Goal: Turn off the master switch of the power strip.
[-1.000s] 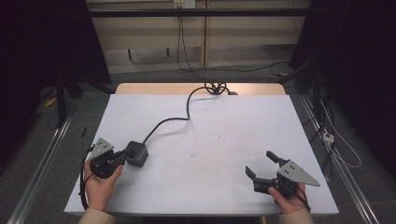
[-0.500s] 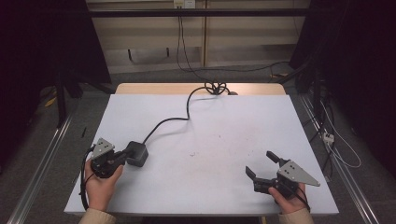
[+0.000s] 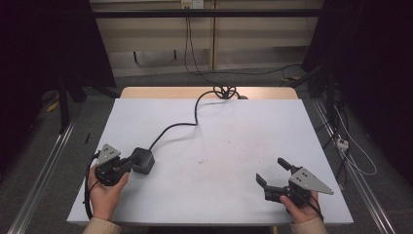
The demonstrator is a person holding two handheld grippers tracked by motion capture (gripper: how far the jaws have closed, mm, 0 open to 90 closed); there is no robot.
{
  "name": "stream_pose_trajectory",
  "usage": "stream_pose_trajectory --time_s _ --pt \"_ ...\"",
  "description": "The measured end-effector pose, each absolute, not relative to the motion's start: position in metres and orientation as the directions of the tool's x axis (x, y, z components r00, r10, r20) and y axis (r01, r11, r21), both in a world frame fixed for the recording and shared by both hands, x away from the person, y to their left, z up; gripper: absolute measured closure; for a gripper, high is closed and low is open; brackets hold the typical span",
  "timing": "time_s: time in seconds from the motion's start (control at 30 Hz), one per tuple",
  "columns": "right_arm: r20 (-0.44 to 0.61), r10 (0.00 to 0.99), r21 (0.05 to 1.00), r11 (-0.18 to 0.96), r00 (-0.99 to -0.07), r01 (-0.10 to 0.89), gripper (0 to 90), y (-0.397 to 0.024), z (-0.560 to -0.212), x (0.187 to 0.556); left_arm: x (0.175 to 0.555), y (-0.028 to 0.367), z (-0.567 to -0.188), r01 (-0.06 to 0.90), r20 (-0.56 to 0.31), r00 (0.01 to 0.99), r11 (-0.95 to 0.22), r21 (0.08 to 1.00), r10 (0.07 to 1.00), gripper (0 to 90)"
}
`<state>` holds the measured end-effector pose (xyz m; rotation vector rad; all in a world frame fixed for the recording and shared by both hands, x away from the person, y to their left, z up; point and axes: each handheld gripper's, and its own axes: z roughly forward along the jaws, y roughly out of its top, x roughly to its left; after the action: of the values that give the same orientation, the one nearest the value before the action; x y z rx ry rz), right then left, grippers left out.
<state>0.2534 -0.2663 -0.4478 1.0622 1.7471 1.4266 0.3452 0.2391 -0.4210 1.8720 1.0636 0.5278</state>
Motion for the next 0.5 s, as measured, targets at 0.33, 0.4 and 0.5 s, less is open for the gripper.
stream_pose_trajectory --time_s 0.33,0.4,0.5 --pt "0.017 0.883 0.978 0.083 -0.468 0.190 6.4 -0.2669 -0.4472 0.2531 0.3451 0.2391 -0.4218 0.464 -0.071 0.534 -0.222 0.858 0.843 90.0" --pt "0.017 0.884 0.978 0.082 -0.468 0.191 6.4 -0.2669 -0.4473 0.2532 0.3453 0.2396 -0.4221 0.462 -0.073 0.537 -0.220 0.859 0.841 90.0" --pt "0.017 0.883 0.978 0.083 -0.468 0.191 6.4 -0.2669 -0.4474 0.2534 0.3451 0.2397 -0.4219 0.462 -0.070 0.537 -0.224 0.858 0.841 90.0"
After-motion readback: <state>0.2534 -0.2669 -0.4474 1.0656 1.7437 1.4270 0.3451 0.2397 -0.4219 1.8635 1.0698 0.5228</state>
